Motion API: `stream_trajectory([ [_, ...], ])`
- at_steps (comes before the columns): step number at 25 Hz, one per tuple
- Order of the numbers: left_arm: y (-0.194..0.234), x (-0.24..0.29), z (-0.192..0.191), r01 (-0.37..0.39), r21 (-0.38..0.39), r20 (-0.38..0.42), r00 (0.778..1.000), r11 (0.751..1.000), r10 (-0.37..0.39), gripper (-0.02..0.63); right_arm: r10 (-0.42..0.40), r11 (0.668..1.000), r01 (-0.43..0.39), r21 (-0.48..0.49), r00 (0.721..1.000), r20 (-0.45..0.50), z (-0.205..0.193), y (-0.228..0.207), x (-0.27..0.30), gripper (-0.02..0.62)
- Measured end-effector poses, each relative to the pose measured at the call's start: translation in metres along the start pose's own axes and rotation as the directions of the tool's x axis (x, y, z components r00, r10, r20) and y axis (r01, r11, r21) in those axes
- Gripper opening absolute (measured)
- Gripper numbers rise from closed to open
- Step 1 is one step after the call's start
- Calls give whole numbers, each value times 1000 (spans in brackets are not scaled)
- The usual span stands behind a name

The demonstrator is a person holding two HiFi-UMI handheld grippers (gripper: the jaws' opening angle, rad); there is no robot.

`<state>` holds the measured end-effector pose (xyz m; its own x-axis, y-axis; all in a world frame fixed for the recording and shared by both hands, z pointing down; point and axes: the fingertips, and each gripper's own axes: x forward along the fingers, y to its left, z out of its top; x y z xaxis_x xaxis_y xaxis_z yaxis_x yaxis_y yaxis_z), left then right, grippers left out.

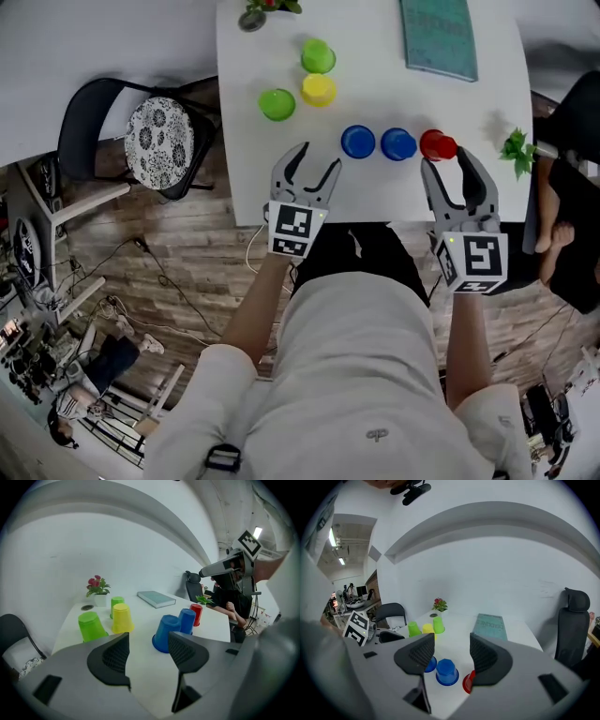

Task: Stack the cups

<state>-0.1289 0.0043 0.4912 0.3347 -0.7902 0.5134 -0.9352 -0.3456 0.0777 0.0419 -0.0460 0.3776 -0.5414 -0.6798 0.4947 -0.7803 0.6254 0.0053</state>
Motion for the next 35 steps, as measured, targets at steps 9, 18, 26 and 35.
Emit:
stream_trajectory([
  [9, 76, -7, 6, -127, -65, 50, 990, 990, 131, 253, -2, 999, 2, -41, 1000, -7, 21, 16, 12, 241],
  [18, 133, -1, 10, -196, -85, 75, 976, 977, 203, 253, -18, 999, 17, -45, 999, -39, 22, 30, 20, 241],
  [26, 143, 17, 15, -169, -75, 81, 981, 983, 175, 253, -31, 999, 29, -36, 998, -53, 22, 31, 22, 241],
  [35, 140, 25, 13, -162, -50, 71, 984, 986, 165, 225, -50, 999, 50, -3, 998, -38, 23, 24, 20, 239],
])
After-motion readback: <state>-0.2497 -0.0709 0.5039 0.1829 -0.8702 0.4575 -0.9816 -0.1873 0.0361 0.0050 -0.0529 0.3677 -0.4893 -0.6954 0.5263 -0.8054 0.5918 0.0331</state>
